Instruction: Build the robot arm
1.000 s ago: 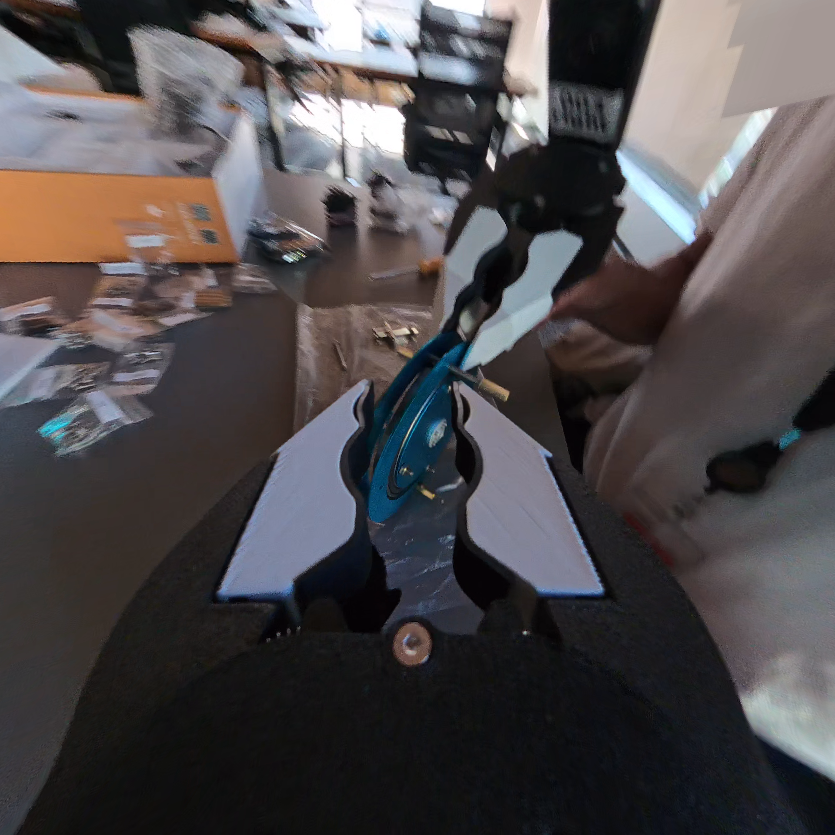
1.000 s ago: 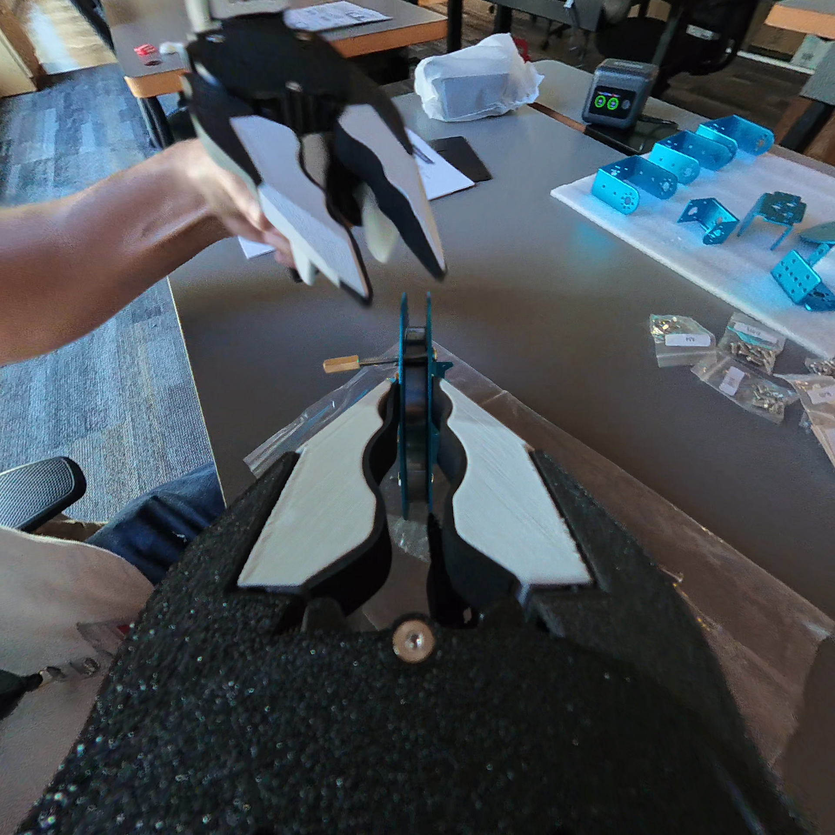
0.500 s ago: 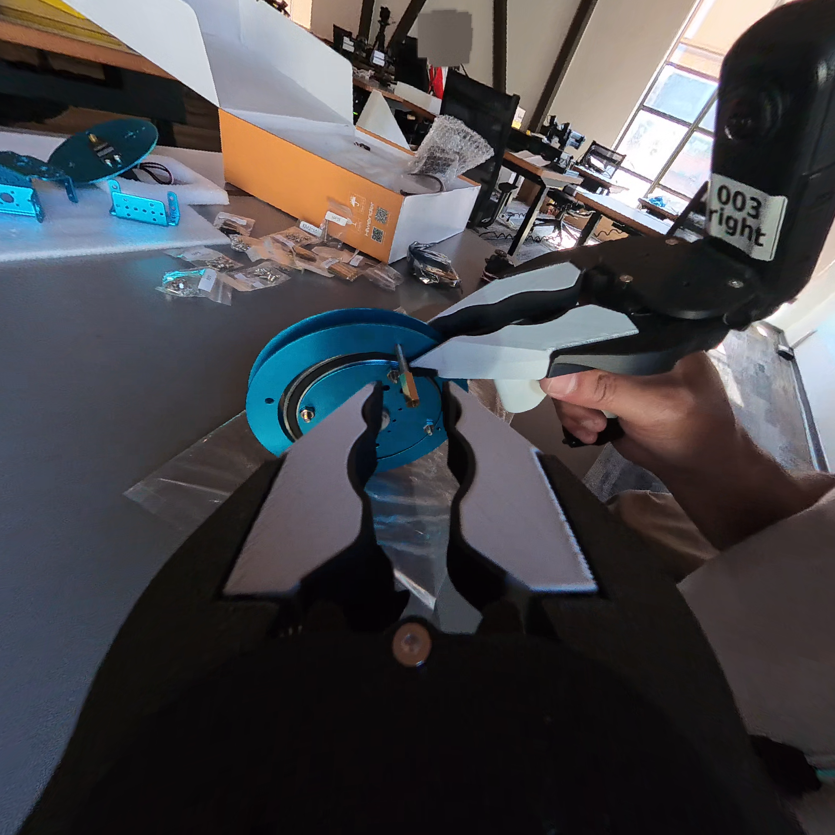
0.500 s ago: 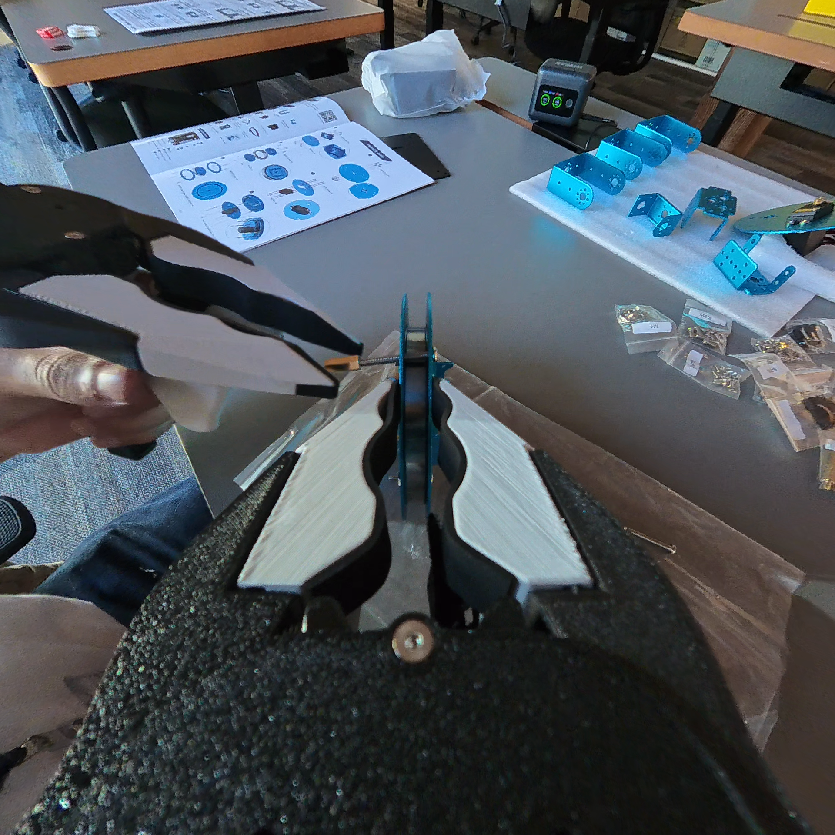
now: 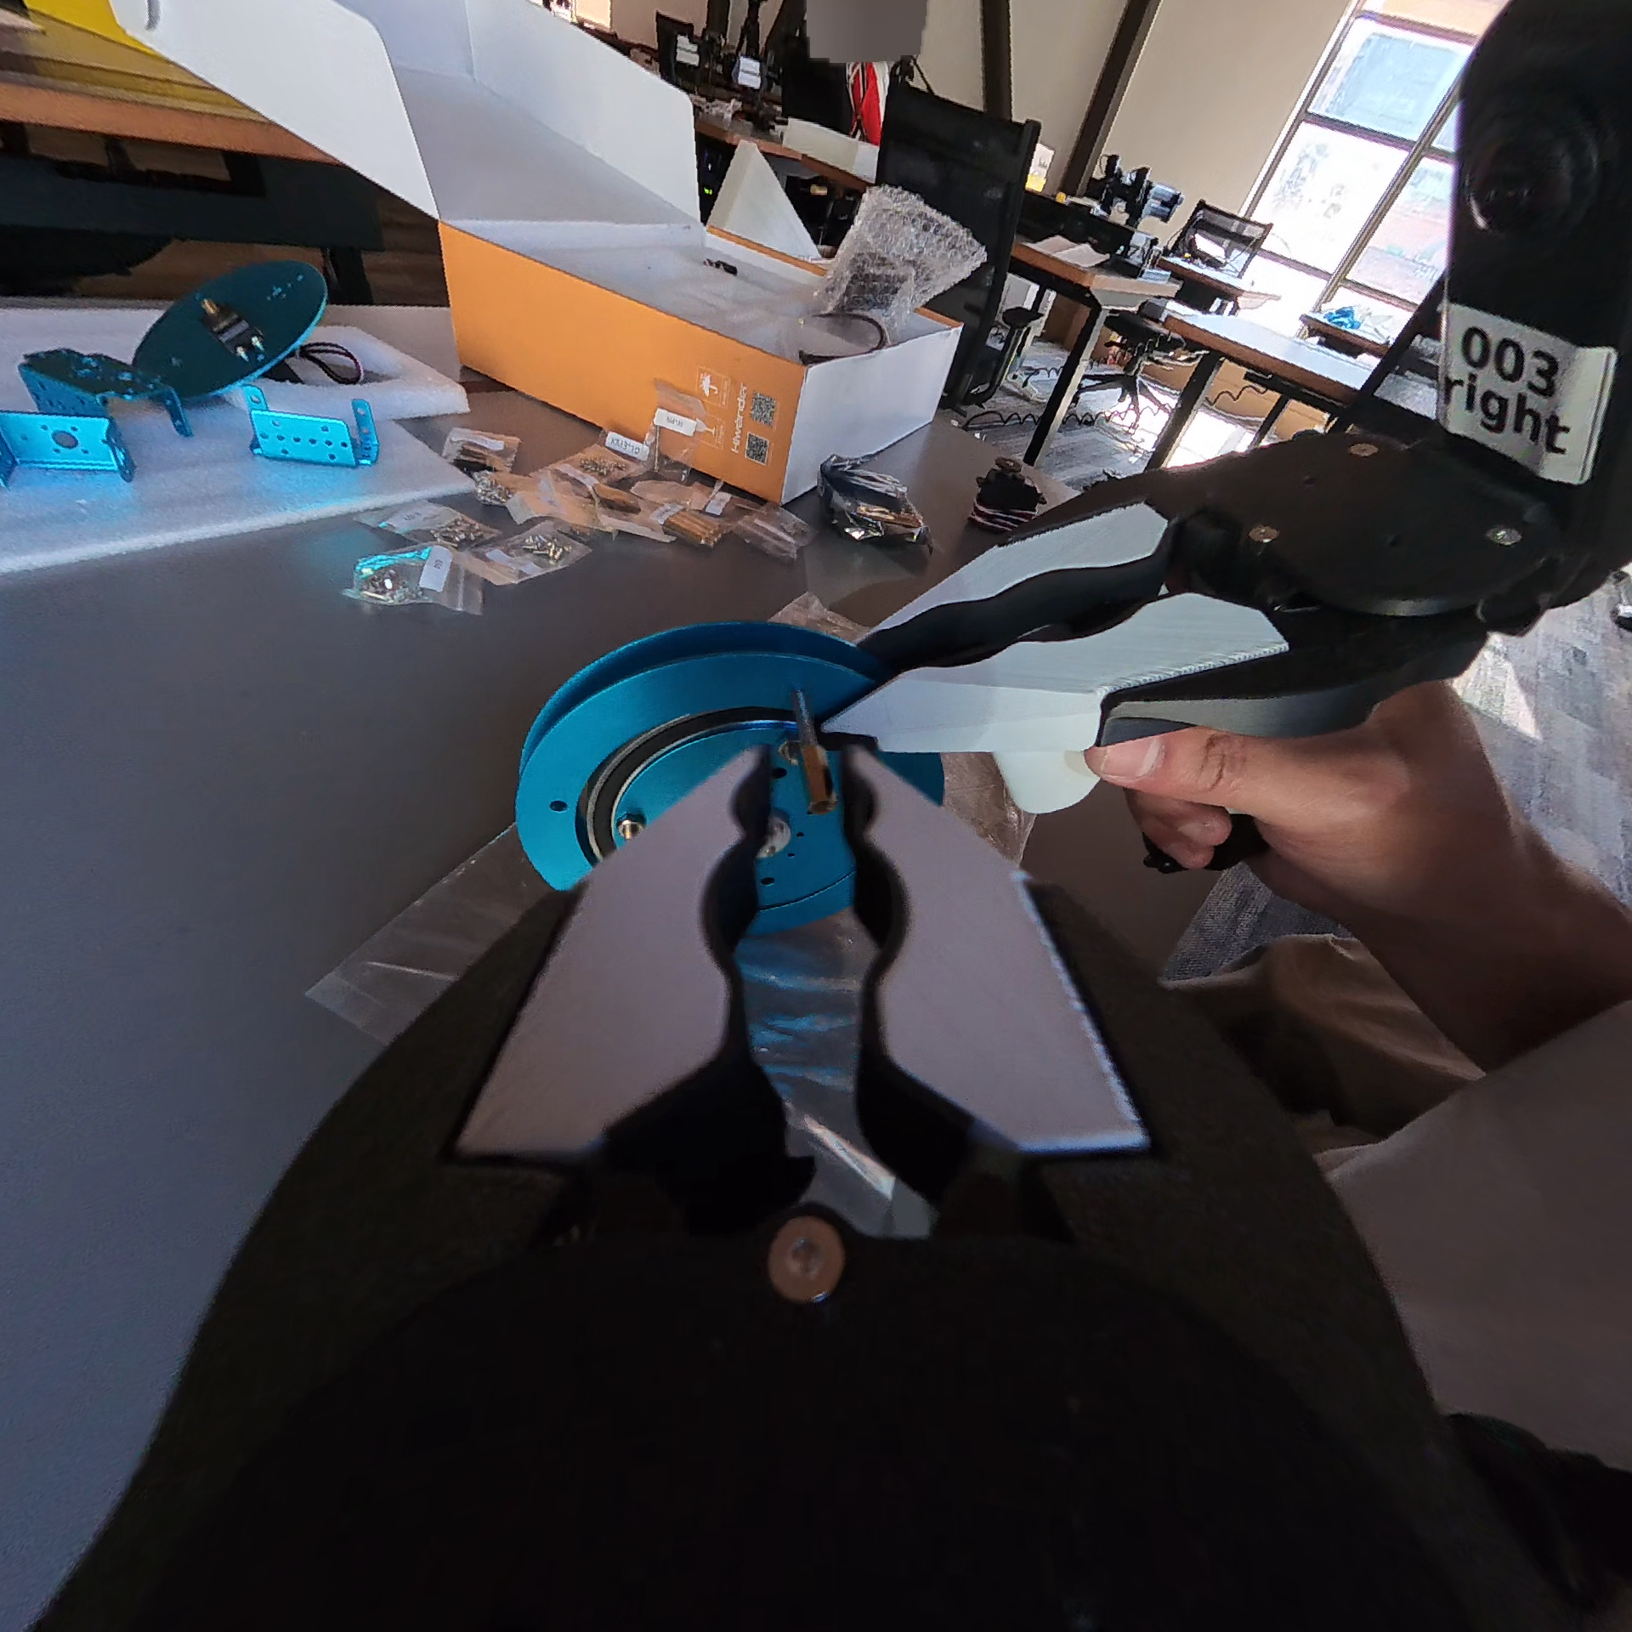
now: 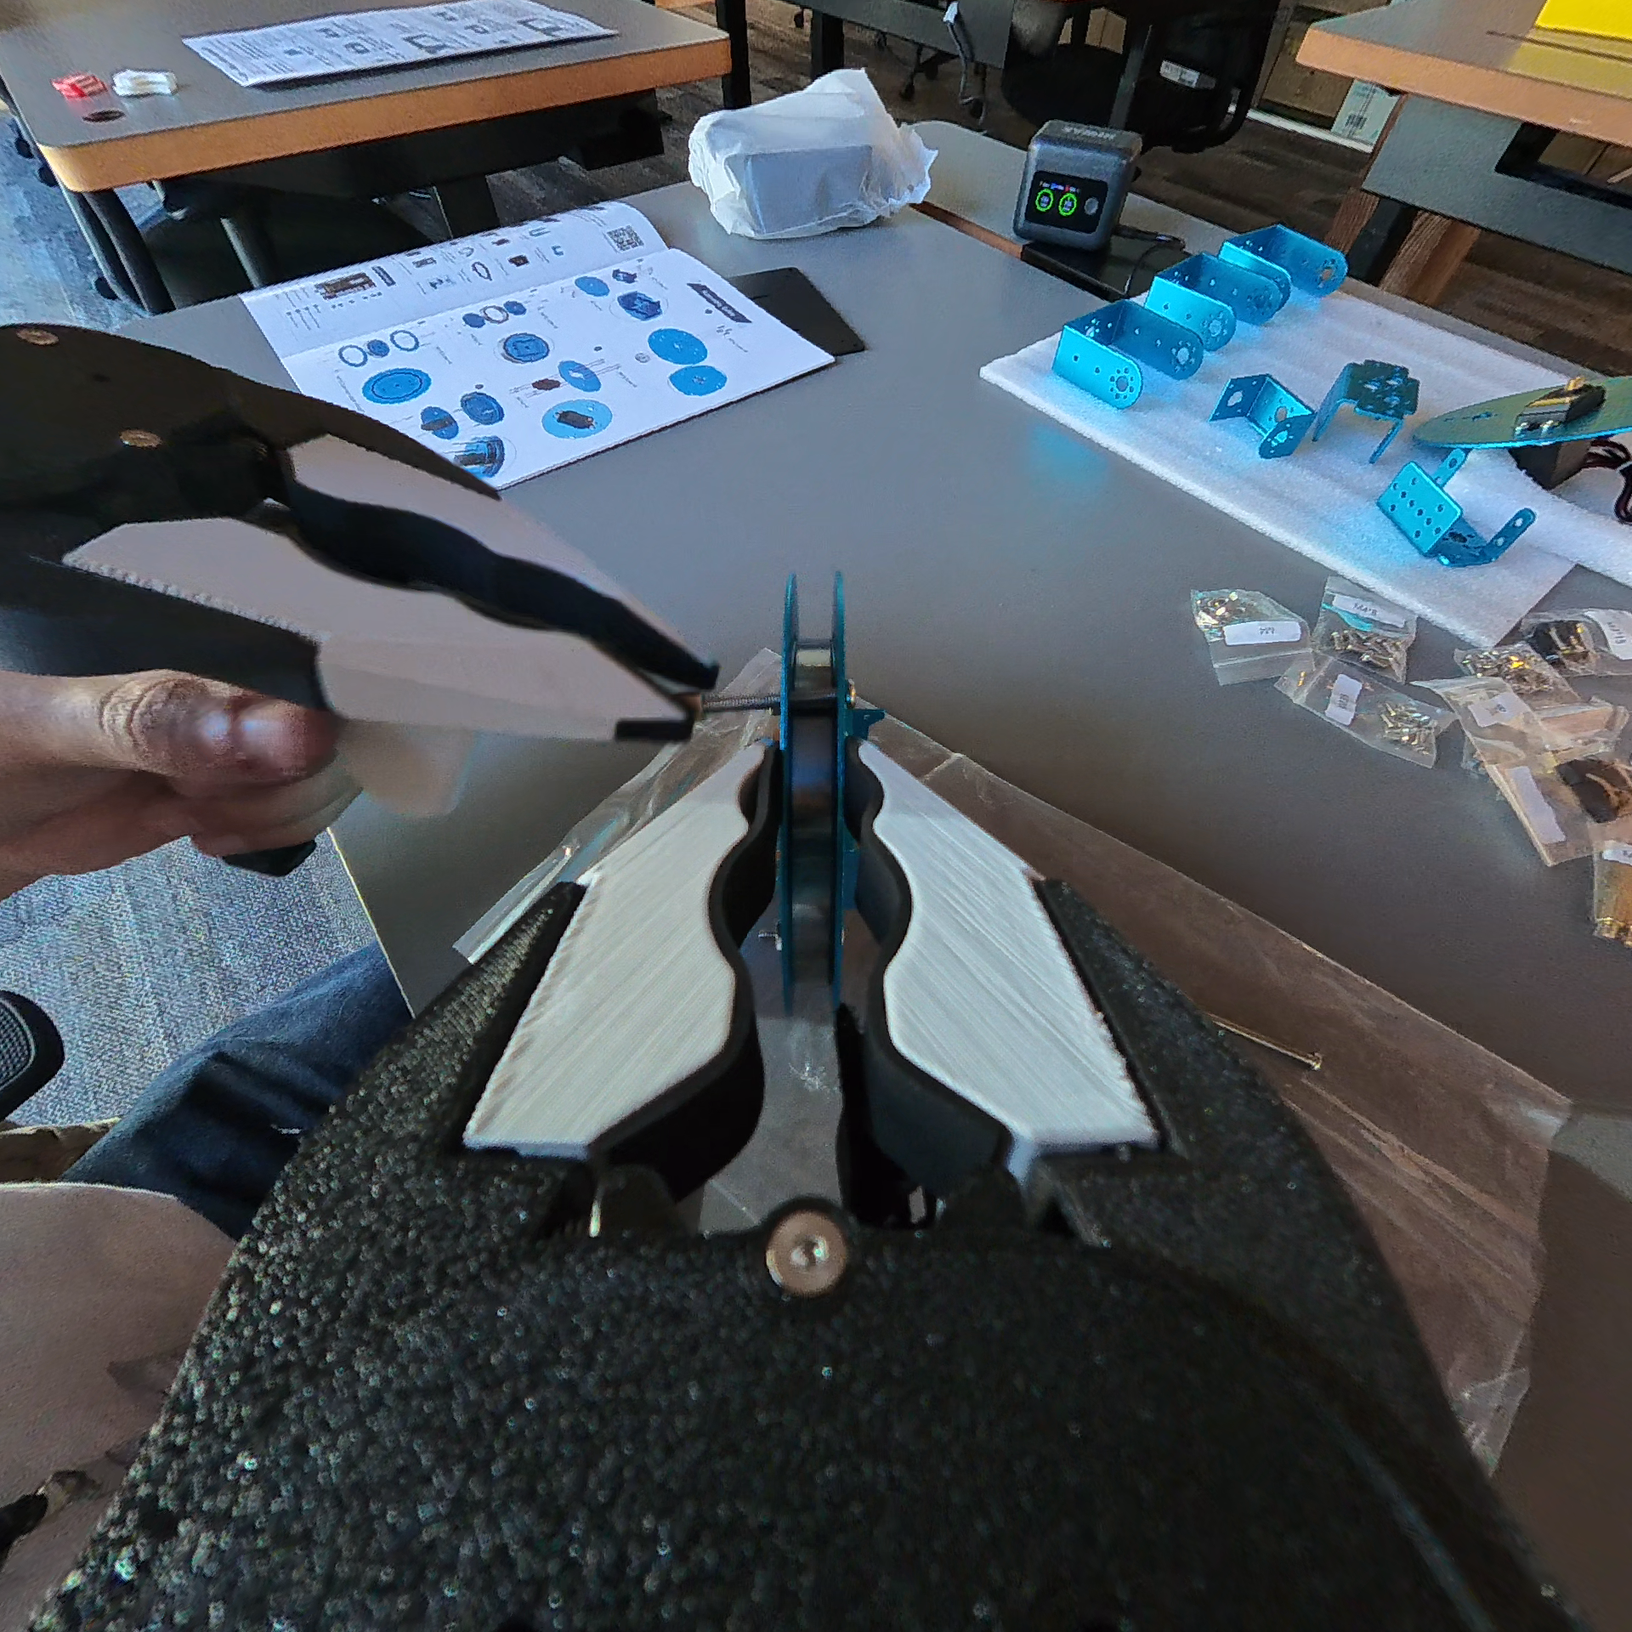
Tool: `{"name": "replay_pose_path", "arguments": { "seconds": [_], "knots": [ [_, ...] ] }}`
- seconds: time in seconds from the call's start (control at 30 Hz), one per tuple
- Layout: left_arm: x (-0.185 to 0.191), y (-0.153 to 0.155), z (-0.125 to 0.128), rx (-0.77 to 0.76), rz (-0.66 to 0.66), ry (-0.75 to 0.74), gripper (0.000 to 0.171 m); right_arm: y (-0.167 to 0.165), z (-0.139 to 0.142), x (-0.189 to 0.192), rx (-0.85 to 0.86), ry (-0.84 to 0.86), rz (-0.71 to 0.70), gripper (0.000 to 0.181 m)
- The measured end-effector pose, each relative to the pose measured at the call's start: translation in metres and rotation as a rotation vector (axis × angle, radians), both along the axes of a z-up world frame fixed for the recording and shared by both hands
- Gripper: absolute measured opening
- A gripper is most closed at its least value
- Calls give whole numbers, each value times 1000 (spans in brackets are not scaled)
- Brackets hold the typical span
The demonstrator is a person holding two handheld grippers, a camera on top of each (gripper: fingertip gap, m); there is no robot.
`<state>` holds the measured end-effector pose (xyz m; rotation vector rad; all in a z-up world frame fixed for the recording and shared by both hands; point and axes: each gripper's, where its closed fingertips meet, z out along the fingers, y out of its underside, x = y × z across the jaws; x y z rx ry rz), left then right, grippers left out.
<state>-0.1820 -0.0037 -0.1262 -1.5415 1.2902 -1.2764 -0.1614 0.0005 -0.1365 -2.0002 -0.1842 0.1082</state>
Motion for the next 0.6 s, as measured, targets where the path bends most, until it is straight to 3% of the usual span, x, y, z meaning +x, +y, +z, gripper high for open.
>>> {"name": "replay_pose_path", "arguments": {
  "seconds": [0.03,0.37,0.6],
  "knots": [
    [0,-2,0,15,-13,0,6,0,0,0,-1,-2,0,12],
    [-1,-1,-9,122,-46,116,12,1,0,-2,-3,-4,2,12],
    [-1,0,-10,179,-48,124,4,0,-1,-2,-6,6,3,12]
  ]
}}
